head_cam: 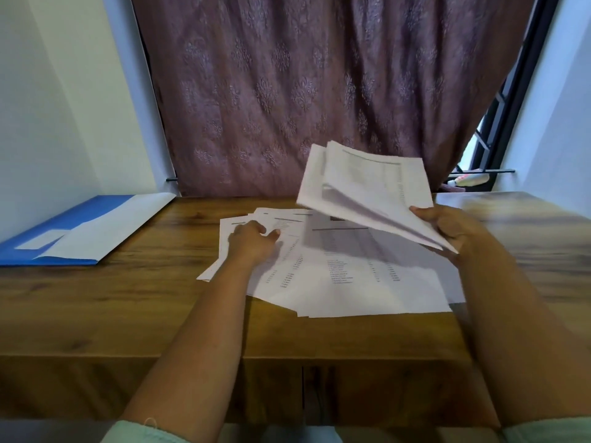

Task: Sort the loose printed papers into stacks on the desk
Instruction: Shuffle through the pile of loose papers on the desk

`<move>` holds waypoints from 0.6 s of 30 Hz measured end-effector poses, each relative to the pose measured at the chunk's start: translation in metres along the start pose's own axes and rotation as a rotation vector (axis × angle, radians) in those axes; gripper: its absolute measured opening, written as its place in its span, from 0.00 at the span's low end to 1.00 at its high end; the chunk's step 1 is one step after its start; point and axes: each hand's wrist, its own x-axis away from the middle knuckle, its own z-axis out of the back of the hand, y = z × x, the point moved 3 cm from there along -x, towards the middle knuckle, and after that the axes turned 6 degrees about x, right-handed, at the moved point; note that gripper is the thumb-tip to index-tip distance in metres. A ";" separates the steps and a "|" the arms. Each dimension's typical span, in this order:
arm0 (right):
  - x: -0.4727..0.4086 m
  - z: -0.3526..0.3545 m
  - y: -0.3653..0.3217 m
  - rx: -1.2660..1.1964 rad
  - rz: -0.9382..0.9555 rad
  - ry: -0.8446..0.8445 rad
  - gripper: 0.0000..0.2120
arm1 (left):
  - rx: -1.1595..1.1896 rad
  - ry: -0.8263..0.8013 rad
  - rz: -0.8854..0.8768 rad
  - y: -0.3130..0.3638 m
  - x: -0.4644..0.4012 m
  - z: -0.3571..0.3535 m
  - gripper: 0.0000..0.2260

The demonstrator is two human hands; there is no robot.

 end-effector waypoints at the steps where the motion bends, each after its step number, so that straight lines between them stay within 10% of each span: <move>1: 0.000 0.009 0.004 0.024 -0.040 0.017 0.07 | 0.013 -0.040 0.007 0.009 0.007 -0.006 0.25; 6: 0.011 0.011 0.022 0.336 -0.150 -0.088 0.15 | 0.353 -0.218 0.184 0.034 0.025 -0.035 0.40; 12: 0.008 -0.017 0.038 1.231 0.098 0.177 0.26 | 0.150 -0.232 0.119 0.054 0.034 -0.045 0.25; 18: 0.011 -0.027 0.036 1.304 0.123 0.220 0.21 | 0.185 -0.235 0.128 0.066 0.032 -0.056 0.32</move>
